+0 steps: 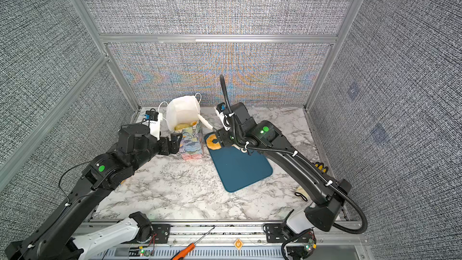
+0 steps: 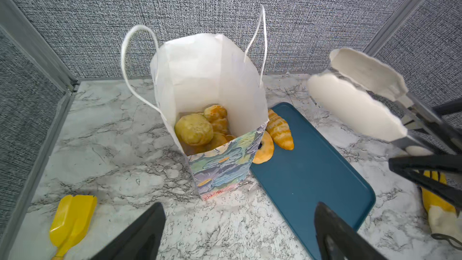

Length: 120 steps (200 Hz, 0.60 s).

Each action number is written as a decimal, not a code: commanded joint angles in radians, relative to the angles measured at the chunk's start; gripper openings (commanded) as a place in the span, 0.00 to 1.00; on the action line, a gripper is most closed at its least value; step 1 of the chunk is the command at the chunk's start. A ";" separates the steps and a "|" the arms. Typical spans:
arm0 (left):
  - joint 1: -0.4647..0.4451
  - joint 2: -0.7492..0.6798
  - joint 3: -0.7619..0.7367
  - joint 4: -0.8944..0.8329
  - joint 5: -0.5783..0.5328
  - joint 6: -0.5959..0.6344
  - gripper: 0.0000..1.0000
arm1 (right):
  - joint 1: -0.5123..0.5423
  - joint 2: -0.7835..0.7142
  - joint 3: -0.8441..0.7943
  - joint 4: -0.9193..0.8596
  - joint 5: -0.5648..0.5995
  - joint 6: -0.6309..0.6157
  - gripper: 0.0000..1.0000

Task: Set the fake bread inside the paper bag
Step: 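Move the empty tongs back over the tray with right gripper while left gripper draws back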

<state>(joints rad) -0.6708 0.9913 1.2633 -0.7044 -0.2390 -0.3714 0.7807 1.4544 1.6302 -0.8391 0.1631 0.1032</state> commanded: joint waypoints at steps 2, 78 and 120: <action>-0.020 0.015 -0.010 0.076 0.020 -0.012 0.94 | -0.025 -0.052 -0.085 0.052 0.052 0.031 0.76; -0.106 0.105 -0.045 0.192 0.032 -0.023 0.94 | -0.191 -0.087 -0.357 0.095 0.009 0.071 0.77; -0.139 0.118 -0.084 0.218 0.029 -0.058 0.94 | -0.229 0.021 -0.400 0.131 -0.025 0.055 0.77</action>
<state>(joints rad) -0.7986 1.1072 1.1954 -0.5362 -0.2134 -0.4004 0.5678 1.4273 1.2392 -0.7567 0.1627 0.1581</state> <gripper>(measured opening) 0.940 0.771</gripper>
